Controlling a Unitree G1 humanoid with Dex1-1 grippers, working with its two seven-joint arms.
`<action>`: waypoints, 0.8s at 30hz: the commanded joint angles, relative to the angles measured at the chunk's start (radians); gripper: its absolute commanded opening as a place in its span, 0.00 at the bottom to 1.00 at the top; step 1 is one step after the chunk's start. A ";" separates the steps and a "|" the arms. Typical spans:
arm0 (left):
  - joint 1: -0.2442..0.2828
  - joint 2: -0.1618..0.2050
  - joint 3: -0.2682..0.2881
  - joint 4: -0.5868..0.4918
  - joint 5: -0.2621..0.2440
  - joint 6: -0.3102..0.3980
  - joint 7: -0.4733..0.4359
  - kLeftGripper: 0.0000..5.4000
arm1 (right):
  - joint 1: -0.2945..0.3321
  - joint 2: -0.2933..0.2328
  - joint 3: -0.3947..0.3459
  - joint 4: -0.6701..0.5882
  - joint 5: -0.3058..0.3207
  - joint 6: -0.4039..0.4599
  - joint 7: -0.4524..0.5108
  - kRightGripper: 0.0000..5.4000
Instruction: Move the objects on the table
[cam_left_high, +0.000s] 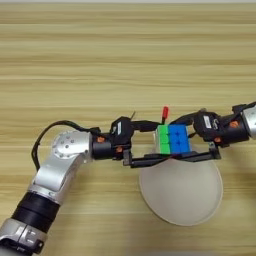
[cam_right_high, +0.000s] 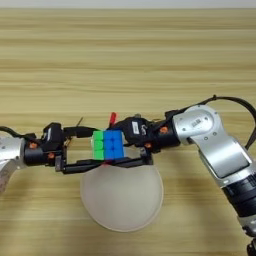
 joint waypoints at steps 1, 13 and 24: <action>-0.020 -0.006 0.000 0.004 0.007 -0.008 0.002 0.62 | -0.024 0.001 0.007 -0.004 0.003 0.006 0.003 0.61; -0.021 -0.011 0.004 0.011 0.006 -0.012 0.007 0.61 | -0.031 0.007 0.007 0.016 -0.008 0.000 -0.009 0.74; -0.017 -0.020 0.010 0.020 0.009 -0.018 0.012 0.61 | -0.029 0.005 0.003 0.012 -0.003 0.000 -0.018 0.94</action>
